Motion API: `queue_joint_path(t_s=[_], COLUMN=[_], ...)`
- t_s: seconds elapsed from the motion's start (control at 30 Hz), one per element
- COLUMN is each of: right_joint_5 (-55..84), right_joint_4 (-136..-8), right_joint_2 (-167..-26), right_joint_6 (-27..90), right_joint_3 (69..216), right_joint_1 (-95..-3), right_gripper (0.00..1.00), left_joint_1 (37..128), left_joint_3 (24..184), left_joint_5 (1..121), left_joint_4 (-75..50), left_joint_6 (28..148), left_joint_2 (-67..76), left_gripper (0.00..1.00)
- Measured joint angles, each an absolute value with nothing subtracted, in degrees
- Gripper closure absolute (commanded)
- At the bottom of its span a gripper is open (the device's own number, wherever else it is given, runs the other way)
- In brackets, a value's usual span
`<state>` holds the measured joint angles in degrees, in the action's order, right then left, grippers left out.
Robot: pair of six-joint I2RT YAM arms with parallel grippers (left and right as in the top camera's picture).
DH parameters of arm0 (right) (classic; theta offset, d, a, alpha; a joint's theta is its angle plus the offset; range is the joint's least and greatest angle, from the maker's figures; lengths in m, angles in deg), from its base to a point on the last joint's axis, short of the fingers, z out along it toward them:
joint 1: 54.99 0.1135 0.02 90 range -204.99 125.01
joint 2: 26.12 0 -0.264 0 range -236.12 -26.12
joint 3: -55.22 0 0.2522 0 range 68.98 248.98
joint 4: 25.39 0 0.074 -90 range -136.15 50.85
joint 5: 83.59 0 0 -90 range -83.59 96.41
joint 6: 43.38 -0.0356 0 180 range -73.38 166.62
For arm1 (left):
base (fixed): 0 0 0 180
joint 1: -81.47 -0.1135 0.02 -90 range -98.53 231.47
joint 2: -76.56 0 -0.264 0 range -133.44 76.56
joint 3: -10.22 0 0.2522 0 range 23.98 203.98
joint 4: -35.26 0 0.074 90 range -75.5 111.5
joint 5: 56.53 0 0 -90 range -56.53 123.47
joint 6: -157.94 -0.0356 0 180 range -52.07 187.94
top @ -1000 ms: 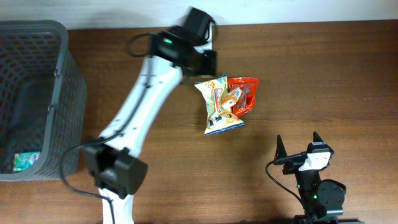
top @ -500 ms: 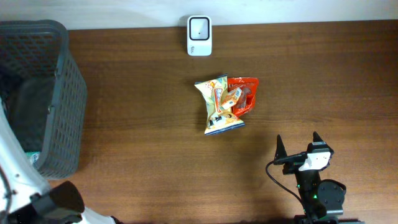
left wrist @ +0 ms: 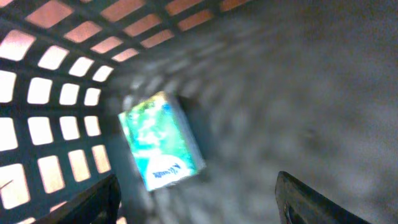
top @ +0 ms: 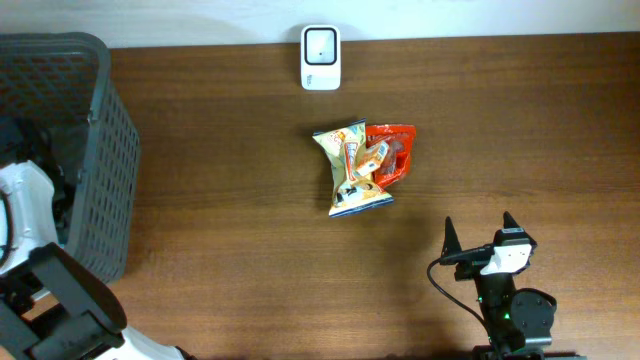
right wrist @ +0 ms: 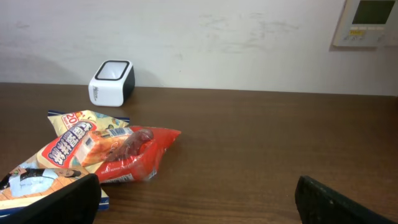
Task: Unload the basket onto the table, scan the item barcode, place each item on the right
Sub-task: 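Grasp the green tissue pack in the basket with the left gripper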
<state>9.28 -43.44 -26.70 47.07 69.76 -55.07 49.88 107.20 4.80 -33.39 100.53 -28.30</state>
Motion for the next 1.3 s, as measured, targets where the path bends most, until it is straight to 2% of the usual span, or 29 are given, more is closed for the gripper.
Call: queue_joint_path(t_s=[0.17,0.3,0.43,0.47,0.5,0.53,0.57,0.7,0.87,1.0,1.13,1.2,1.3], right_joint_5=[9.3,9.3,9.3,9.3,9.3,9.3,9.3,9.3,9.3,9.3,9.3,9.3,9.3], right_joint_4=[-43.4,-43.4,-43.4,-43.4,-43.4,-43.4,-43.4,-43.4,-43.4,-43.4,-43.4,-43.4,-43.4], right_joint_2=[-26.7,-26.7,-26.7,-26.7,-26.7,-26.7,-26.7,-26.7,-26.7,-26.7,-26.7,-26.7,-26.7], right_joint_6=[47.0,47.0,47.0,47.0,47.1,47.0,47.0,47.0,47.1,47.1,47.0,47.0,47.0], right_joint_3=[69.8,69.8,69.8,69.8,69.8,69.8,69.8,69.8,69.8,69.8,69.8,69.8,69.8], right_joint_1=[-55.1,-55.1,-55.1,-55.1,-55.1,-55.1,-55.1,-55.1,-55.1,-55.1,-55.1,-55.1,-55.1], right_gripper=[0.02,0.01,0.02,0.02,0.01,0.01,0.01,0.02,0.01,0.02,0.01,0.01,0.01], left_joint_1=[45.7,45.0,45.0,45.0,45.0,45.0,45.0,45.0,45.0,45.0,45.4,48.9,60.0], left_joint_3=[106.7,106.7,106.7,106.7,106.6,106.5,106.4,106.4,114.3,125.1,129.5,130.2,130.7], left_joint_5=[2.8,2.7,2.6,2.6,2.6,2.6,2.6,2.5,4.6,14.8,31.5,40.5,47.2], left_joint_4=[-33.4,-33.5,-33.2,-33.0,-32.7,-32.1,-31.3,-29.5,-38.2,-41.7,-32.8,-27.3,-25.3], left_joint_6=[100.6,100.6,100.6,100.6,100.5,100.4,100.6,96.9,93.1,92.5,91.9,90.2,89.1], left_joint_2=[-30.9,-33.7,-36.5,-37.8,-38.6,-39.1,-39.3,-39.3,-38.6,-30.9,-15.8,-7.5,-0.7], left_gripper=[0.28,0.46,0.48,0.53,0.71,0.83,1.0,1.0,1.0,1.0,1.0,1.0,1.0])
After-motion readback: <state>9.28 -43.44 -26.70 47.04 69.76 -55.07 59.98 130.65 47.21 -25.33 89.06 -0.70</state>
